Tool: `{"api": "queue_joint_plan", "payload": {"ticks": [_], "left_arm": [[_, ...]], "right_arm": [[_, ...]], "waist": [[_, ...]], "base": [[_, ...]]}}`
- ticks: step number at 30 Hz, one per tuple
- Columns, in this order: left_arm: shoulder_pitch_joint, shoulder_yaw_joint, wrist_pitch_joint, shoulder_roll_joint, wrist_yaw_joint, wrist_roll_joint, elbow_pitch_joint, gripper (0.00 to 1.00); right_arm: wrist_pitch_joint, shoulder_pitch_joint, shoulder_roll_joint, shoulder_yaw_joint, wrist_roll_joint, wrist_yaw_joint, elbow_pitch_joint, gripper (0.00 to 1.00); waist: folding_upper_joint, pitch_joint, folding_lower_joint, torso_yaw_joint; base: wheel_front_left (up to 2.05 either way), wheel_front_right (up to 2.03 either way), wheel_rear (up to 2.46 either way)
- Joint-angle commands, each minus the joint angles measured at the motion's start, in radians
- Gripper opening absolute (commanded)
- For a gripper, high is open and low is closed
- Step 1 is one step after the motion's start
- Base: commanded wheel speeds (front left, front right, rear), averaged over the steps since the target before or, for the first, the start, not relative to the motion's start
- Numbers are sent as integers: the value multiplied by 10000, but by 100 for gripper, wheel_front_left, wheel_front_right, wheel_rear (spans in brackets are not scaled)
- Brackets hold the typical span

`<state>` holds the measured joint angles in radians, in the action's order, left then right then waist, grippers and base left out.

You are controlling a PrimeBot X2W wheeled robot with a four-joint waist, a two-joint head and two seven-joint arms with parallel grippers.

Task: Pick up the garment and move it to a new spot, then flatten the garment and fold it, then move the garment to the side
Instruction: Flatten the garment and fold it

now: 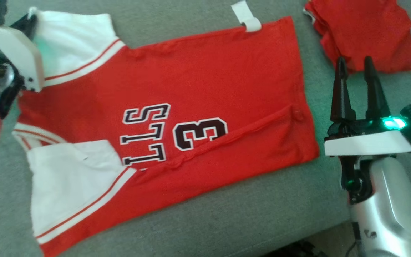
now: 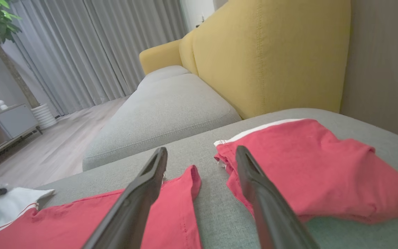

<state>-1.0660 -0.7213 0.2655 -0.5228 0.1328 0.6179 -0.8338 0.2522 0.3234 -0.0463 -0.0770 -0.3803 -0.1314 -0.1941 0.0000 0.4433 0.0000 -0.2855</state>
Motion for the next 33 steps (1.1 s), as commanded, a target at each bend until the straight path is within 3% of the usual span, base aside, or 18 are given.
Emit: {"api": "queue_joint_plan", "payload": {"ticks": [1, 6, 14, 22, 33], "left_arm": [[-262, 245, -391, -307, -22, 82, 406, 0], [-7, -126, -1270, -13, -22, 71, 1404, 0], [836, -242, -2036, 74, -299, 40, 3157, 0], [1966, -520, -1953, 13, -900, 41, 5396, 0], [2153, -975, -1402, 24, -1167, -187, 6881, 0]], "right_arm": [[-39, 329, -39, -67, 305, 7, 249, 100], [-878, 613, -53, 701, 1211, 7, 423, 100], [-2654, 1338, -833, 1099, 1887, 7, 168, 100], [-4422, 2424, -2073, 1376, 2507, 7, -2211, 100], [-4648, 3643, -2917, 469, 3034, 7, -5056, 100]], "waist": [[0, -301, 0, 365], [0, -585, 0, 1303], [0, -826, 0, 2437], [0, -769, 0, 3275], [0, -608, 0, 3667]], "base": [[0, 0, 0], [0, 0, 0], [0, 0, 0], [0, 0, 0], [0, 0, 0]]}}
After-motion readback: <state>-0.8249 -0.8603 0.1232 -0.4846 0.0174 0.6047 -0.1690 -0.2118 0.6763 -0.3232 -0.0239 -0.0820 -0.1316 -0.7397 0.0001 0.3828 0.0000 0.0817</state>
